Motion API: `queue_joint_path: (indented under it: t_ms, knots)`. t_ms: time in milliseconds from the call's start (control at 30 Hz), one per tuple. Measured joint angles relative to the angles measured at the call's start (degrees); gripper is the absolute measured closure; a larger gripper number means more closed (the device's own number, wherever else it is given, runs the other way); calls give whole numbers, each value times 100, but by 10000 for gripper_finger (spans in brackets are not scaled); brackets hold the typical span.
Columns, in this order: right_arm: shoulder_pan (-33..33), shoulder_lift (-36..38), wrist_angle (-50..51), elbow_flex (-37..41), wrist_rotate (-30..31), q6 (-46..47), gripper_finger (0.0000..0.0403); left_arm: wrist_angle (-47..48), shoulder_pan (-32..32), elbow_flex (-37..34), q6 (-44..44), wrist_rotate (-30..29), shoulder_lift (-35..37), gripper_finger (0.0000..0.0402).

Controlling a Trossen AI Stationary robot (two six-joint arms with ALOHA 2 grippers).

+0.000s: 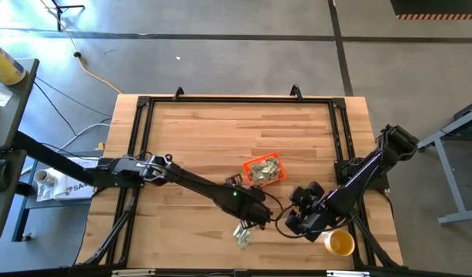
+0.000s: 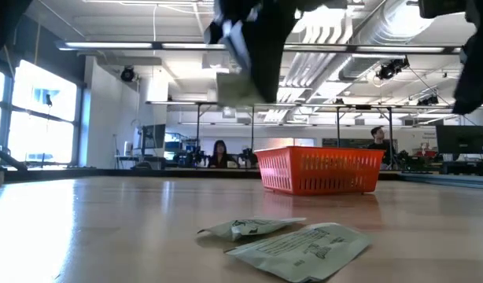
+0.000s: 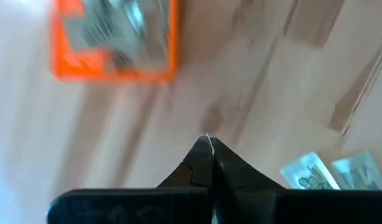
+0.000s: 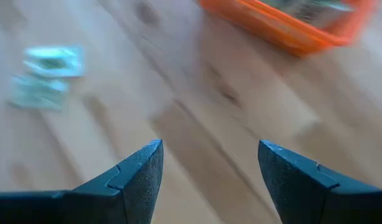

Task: Pick and place Stevia / Truvia into bins
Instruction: Put the white stevia packet into the orange bin

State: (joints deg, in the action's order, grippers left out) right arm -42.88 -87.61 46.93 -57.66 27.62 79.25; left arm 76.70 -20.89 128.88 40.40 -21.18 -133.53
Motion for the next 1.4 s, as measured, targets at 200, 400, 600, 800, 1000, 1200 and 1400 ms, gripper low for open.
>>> queue_joint_path:
  t_ms: [200, 400, 600, 800, 1000, 1200, 1400]
  knots:
    - [-347, 4, 1175, -121, -612, 233, 151, -186, 250, 599, -1195, -647, 37, 377]
    - [-897, 4, 1670, -121, -987, 576, 151, -1206, 934, 464, -2081, 252, 29, 371]
    - [-1202, 4, 2142, -110, -714, 335, 151, -2283, 1718, 451, -2432, 837, 22, 375]
    - [-1241, 2, 2226, -97, -464, -116, 151, -2499, 2375, 451, -2507, 1429, -136, 364]
    - [-1241, 0, 2003, 277, -572, -82, 151, -2179, 2354, 440, -2503, 1935, -504, 374]
    - [-1180, -4, 1165, 553, -709, -131, 151, -1886, 2103, 461, -2496, 1403, -620, 343]
    - [-872, -13, 703, 650, -611, -621, 151, -1387, 2092, 453, -2373, 1264, -627, 248]
